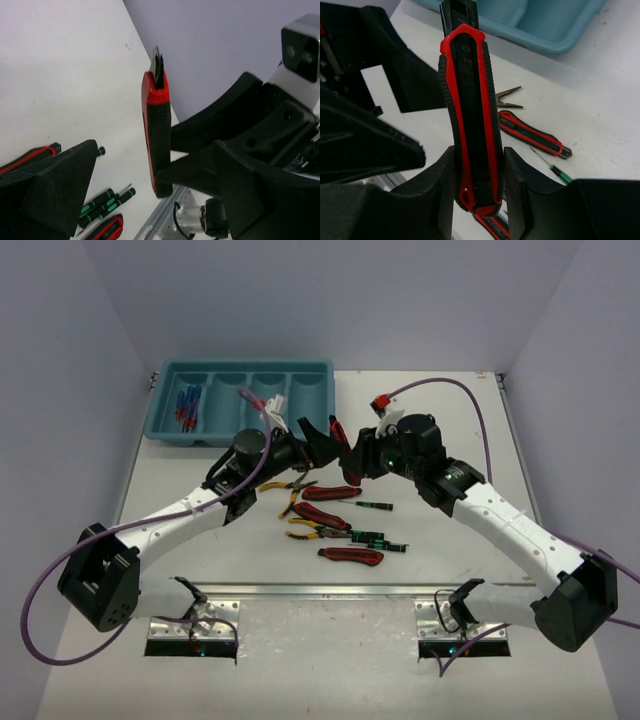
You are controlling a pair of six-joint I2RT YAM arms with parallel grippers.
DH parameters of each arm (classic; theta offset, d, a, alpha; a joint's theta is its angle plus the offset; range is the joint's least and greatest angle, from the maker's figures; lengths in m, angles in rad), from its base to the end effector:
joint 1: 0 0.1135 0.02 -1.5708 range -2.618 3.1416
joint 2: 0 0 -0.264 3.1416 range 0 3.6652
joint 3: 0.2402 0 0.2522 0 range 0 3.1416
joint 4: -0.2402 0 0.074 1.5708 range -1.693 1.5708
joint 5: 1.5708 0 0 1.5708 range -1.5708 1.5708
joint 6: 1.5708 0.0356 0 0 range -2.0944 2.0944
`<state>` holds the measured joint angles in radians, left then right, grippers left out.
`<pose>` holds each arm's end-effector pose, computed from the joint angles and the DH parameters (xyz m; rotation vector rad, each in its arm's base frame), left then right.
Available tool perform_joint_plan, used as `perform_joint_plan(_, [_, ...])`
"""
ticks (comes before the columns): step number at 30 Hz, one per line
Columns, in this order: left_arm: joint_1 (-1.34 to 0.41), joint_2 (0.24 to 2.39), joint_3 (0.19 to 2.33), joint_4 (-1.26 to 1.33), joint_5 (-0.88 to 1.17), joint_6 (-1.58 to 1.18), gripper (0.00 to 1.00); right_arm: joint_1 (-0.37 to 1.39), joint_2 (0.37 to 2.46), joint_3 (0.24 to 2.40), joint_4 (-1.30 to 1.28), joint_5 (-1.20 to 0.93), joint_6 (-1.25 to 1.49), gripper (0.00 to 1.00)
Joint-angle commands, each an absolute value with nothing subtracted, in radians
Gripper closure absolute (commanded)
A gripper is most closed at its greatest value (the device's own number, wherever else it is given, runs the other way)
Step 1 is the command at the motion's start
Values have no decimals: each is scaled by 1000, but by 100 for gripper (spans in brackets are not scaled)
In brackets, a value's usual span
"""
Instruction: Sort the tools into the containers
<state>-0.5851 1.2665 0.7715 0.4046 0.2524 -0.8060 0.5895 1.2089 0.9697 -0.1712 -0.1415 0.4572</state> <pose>0.2393 -0.1692 0.2920 0.0090 1.8198 -1.2342 0.2290 0.1592 0.3171 -0.2326 2.0574 0.8045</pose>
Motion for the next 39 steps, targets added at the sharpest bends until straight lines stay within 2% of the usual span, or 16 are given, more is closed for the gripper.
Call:
perform_joint_plan(1, [-610, 1328, 879, 512, 154, -802, 11, 614, 1183, 1006, -101, -182, 534, 100])
perform_joint_plan(4, [-617, 1351, 895, 503, 136, -796, 26, 624, 1178, 1014, -100, -195, 535, 100])
perform_joint_plan(6, [-617, 1353, 902, 498, 130, -794, 29, 629, 1180, 1012, -93, -199, 540, 100])
perform_joint_plan(7, [-618, 1358, 906, 495, 134, -793, 36, 631, 1180, 1008, -85, -204, 544, 100])
perform_joint_plan(13, [-633, 1403, 963, 447, 189, -787, 100, 632, 1186, 993, -27, -184, 568, 100])
perform_joint_plan(14, [-634, 1411, 974, 429, 190, -779, 100, 633, 1188, 994, -26, -172, 566, 100])
perform_joint_plan(15, [-632, 1421, 996, 395, 183, -760, 100, 632, 1187, 996, -27, -161, 563, 95])
perform_joint_plan(16, [-626, 1431, 1049, 336, 159, -715, 100, 631, 1181, 998, -34, -148, 562, 77])
perform_joint_plan(17, [-620, 1441, 1089, 237, 117, -681, 100, 631, 1173, 993, -52, -105, 560, 30])
perform_joint_plan(18, [-611, 1454, 1129, 144, 77, -646, 100, 632, 1161, 986, -70, -77, 555, 1])
perform_joint_plan(21, [-518, 1568, 1323, -139, 7, -487, 100, 618, 1061, 944, -158, 70, 518, 1])
perform_joint_plan(25, [-327, 1730, 1560, -335, -29, -345, 100, 591, 907, 872, -245, 238, 432, 1])
perform_joint_plan(29, [-191, 1944, 1907, -546, -253, -195, 100, 568, 797, 827, -308, 264, 378, 1])
perform_joint_plan(34, [-113, 2106, 2080, -566, -389, -40, 100, 569, 753, 802, -379, 229, 336, 1])
perform_joint_plan(38, [-37, 2177, 2066, -471, -328, 36, 99, 569, 749, 762, -384, 163, 345, 1])
perform_joint_plan(39, [-30, 2188, 2064, -465, -307, 37, 96, 569, 757, 763, -383, 142, 344, 1])
